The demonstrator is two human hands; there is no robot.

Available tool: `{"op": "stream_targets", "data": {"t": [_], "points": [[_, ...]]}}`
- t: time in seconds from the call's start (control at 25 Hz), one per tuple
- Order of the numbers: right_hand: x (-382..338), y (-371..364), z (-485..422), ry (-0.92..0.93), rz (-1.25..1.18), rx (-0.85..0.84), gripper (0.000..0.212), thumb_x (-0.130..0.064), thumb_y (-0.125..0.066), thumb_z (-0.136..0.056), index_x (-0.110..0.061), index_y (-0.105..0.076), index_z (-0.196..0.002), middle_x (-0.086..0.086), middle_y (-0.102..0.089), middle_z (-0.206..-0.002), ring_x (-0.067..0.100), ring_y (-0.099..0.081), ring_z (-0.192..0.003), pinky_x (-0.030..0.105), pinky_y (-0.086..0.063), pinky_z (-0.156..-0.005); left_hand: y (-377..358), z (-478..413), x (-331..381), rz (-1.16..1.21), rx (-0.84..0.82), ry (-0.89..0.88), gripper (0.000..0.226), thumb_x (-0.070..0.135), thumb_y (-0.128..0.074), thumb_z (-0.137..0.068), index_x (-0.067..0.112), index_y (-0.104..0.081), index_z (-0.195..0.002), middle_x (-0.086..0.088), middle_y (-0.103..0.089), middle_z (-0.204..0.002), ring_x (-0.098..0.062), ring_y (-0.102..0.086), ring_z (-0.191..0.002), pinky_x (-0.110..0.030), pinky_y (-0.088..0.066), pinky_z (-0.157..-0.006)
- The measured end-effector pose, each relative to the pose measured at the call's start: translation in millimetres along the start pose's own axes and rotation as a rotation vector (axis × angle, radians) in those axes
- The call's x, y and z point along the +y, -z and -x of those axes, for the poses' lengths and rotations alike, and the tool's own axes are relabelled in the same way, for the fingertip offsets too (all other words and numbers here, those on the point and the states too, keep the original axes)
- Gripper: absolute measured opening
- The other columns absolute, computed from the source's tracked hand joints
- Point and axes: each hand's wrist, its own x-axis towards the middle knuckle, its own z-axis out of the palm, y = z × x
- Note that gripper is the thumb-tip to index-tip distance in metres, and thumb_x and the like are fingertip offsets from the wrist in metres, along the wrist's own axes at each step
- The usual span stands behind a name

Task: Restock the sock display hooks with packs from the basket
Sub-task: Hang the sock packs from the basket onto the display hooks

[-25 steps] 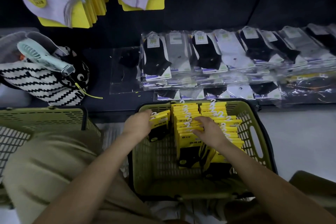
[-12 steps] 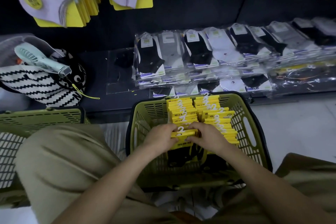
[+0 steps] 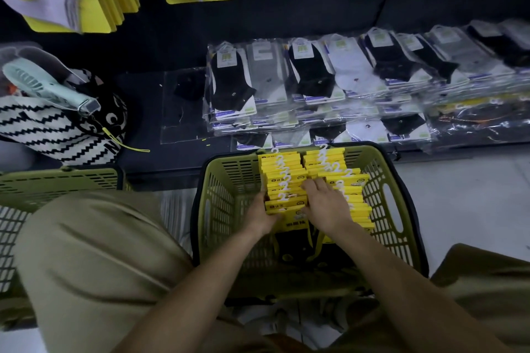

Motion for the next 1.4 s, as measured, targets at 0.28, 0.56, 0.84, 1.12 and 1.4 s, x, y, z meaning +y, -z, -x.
{"op": "stream_targets", "data": {"t": [0.28, 0.56, 0.84, 1.12, 1.4], "points": [[3.2, 0.9, -8.7, -0.042, 0.056, -0.081, 0.09, -0.045, -0.076, -0.07, -0.021, -0.025, -0.14, 0.01, -0.033, -0.137, 0.031, -0.041, -0.125, 0.043, -0.04, -0.097, -11.9, -9.2, -9.4, -0.04, -0.016, -0.015, 0.06, 0.009, -0.073, -0.078, 0.014, -0.045, -0.131, -0.006, -0.055, -0.129, -0.021, -0.051, -0.121, -0.03, -0.04, -0.096], [-0.5, -3.8, -2.9, 0.036, 0.274, -0.081, 0.069, -0.035, -0.071, -0.076, -0.024, -0.035, -0.134, 0.009, -0.042, -0.132, 0.028, -0.038, -0.123, 0.04, -0.032, -0.099, -12.9, -8.0, -22.0, 0.014, -0.094, -0.013, 0.068, 0.015, -0.071, -0.08, 0.016, -0.036, -0.138, -0.004, -0.053, -0.133, -0.02, -0.048, -0.123, -0.03, -0.038, -0.097], [12.0, 28.0, 9.5, -0.005, -0.287, -0.107, 0.071, -0.04, -0.077, -0.069, -0.028, -0.044, -0.131, 0.0, -0.061, -0.117, 0.021, -0.057, -0.105, 0.034, -0.04, -0.088, 25.6, 5.6, 10.2, 0.01, -0.178, -0.123, 0.067, 0.018, -0.073, -0.079, 0.011, -0.039, -0.136, -0.003, -0.053, -0.131, -0.018, -0.05, -0.12, -0.028, -0.041, -0.099], [4.3, 109.4, -2.1, -0.026, -1.195, 0.001, 0.054, -0.007, -0.082, -0.068, -0.014, -0.054, -0.113, 0.009, -0.067, -0.11, 0.021, -0.064, -0.102, 0.042, -0.053, -0.088, 84.3, 19.5, 80.4, 0.293, -0.177, -0.384, 0.053, 0.008, -0.07, -0.08, 0.017, -0.043, -0.124, 0.001, -0.063, -0.111, -0.005, -0.061, -0.093, -0.014, -0.051, -0.075], [-36.7, 208.5, -24.4, 0.149, -1.24, 0.193, 0.047, -0.003, -0.077, -0.073, -0.016, -0.053, -0.111, 0.0, -0.069, -0.1, 0.012, -0.068, -0.09, 0.026, -0.056, -0.072, 147.1, 32.2, 153.2, 0.446, 0.019, -0.547, 0.059, 0.027, -0.079, -0.066, 0.019, -0.054, -0.118, -0.002, -0.069, -0.106, -0.016, -0.068, -0.093, -0.028, -0.057, -0.074]]}}
